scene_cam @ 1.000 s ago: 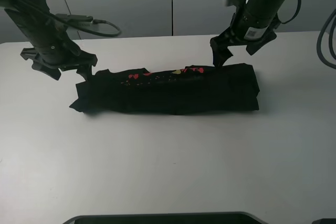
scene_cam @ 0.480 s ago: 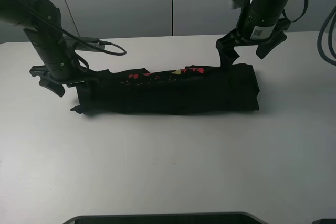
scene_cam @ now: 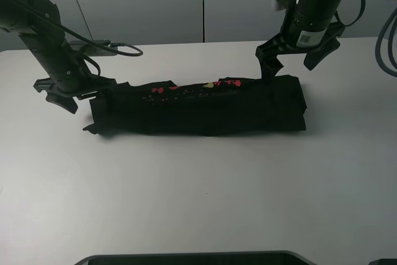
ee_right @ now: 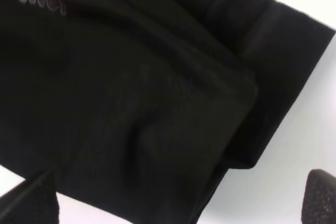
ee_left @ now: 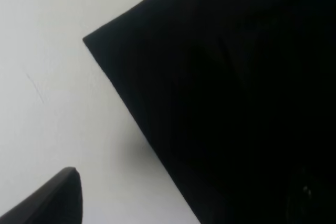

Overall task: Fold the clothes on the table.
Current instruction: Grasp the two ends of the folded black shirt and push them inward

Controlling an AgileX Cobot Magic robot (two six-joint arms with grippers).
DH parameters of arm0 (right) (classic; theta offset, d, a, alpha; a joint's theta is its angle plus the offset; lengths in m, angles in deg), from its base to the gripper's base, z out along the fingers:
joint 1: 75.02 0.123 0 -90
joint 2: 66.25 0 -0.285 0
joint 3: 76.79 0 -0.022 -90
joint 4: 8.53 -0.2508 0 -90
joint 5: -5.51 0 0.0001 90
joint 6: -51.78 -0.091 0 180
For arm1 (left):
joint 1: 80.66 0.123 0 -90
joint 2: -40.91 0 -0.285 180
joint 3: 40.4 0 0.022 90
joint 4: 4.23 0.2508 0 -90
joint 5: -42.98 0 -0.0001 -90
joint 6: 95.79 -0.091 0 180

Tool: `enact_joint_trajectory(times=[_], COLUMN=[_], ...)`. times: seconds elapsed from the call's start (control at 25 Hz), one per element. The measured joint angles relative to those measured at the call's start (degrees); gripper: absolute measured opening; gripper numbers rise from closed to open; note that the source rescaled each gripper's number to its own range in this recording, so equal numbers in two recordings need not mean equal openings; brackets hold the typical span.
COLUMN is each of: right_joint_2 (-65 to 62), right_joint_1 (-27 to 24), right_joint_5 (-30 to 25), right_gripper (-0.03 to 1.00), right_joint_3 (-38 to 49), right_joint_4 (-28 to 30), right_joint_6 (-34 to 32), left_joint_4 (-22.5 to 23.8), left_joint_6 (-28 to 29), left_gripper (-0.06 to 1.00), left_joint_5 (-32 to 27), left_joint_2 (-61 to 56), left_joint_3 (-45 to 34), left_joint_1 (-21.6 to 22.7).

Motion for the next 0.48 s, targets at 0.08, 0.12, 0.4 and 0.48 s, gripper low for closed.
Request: enact_joint_trajectory(times=[0.08, 0.12, 0.4, 0.48], right_joint_2=[0.0, 0.0, 0.1, 0.5], right_joint_1=[0.0, 0.0, -0.1, -0.1], right_joint_5=[0.2, 0.2, 0.2, 0.2], right_gripper=[1.00, 1.00, 1.00, 1.00], right_joint_3=[0.0, 0.0, 0.0, 0.0], right_joint_4=[0.0, 0.0, 0.0, 0.0], right_joint_6=[0.0, -0.1, -0.1, -0.1], left_joint_4=[-0.2, -0.2, 0.0, 0.0], left_joint_6=[-0.3, -0.3, -0.3, -0.3], left_gripper=[1.00, 1.00, 1.00, 1.00], left_joint_5=[0.0, 0.0, 0.3, 0.9], left_joint_2=[0.0, 0.0, 0.0, 0.1], left_joint_3=[0.0, 0.0, 0.0, 0.0], left_joint_1=[0.0, 0.0, 0.0, 0.0])
